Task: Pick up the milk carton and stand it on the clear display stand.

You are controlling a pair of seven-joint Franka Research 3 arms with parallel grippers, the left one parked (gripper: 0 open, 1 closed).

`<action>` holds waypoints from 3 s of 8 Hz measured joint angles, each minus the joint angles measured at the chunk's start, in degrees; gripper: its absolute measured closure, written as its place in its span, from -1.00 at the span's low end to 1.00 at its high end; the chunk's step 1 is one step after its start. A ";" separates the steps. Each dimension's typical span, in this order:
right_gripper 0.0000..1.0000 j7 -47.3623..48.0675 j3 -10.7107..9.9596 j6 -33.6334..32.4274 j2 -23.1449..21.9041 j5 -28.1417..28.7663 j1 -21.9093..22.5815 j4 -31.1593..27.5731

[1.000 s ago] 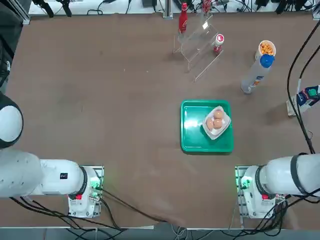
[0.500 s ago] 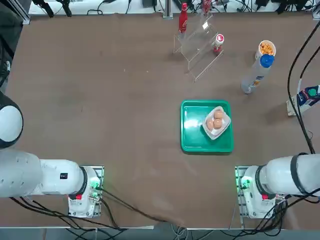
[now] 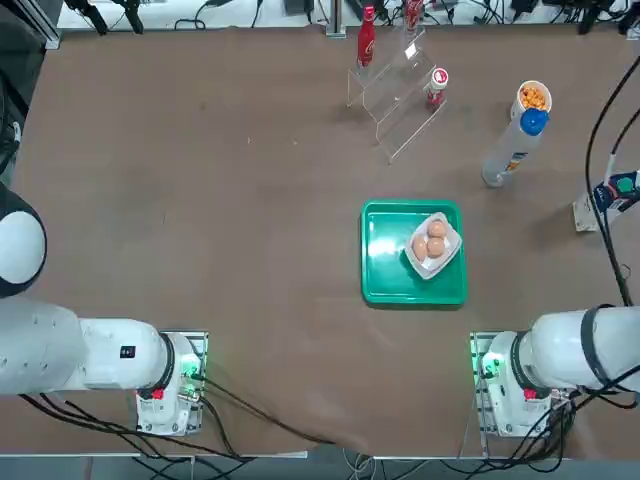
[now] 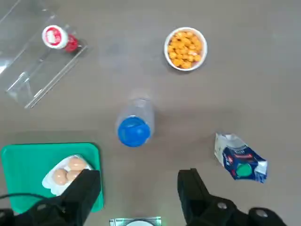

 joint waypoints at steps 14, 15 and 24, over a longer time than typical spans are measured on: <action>-0.99 38.03 -0.47 18.61 -5.29 -3.67 -21.58 -27.67; -0.99 40.30 -0.40 20.36 -5.29 -3.84 -21.97 -29.22; -0.99 46.52 -0.37 33.48 -4.74 -3.91 -28.60 -38.93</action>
